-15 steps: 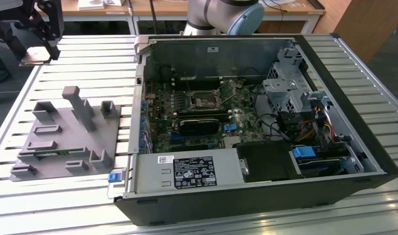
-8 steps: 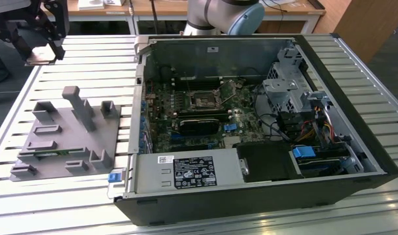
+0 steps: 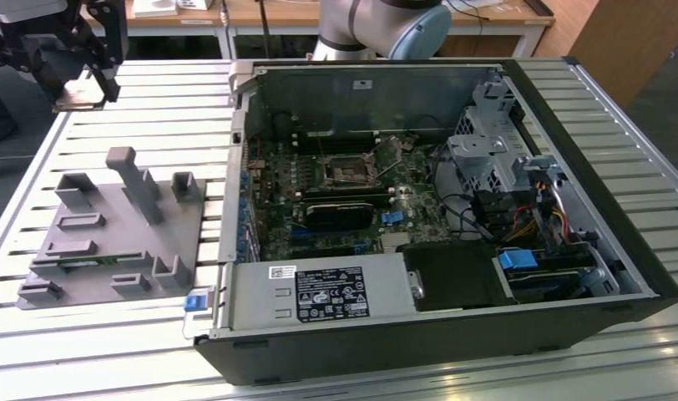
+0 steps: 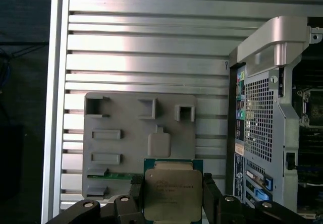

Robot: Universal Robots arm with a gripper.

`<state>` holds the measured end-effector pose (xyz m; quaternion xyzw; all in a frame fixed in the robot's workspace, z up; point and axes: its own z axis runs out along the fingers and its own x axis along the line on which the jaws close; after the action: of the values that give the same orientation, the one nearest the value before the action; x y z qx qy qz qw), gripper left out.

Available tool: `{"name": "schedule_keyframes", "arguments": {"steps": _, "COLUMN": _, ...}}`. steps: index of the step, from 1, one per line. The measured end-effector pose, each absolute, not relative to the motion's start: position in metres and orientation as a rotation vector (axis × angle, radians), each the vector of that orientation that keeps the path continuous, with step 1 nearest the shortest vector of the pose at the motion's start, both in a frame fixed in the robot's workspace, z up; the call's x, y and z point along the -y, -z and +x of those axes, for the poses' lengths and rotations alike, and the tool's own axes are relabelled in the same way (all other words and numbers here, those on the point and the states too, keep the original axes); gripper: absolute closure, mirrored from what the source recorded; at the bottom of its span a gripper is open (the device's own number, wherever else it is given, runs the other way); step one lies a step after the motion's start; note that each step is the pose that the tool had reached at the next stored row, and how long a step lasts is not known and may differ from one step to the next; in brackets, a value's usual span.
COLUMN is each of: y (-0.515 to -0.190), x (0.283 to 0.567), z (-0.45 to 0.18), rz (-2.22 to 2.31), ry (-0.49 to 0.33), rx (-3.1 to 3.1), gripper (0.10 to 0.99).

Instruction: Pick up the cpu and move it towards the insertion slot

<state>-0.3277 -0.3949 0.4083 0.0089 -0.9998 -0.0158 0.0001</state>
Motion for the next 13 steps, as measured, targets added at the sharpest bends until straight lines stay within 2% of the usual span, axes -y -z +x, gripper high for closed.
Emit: {"name": "schedule_keyframes", "arguments": {"steps": 13, "y": -0.408, "x": 0.395, "z": -0.316, "rz": 0.028, "ry": 0.049, "rx": 3.141, "gripper": 0.541}}
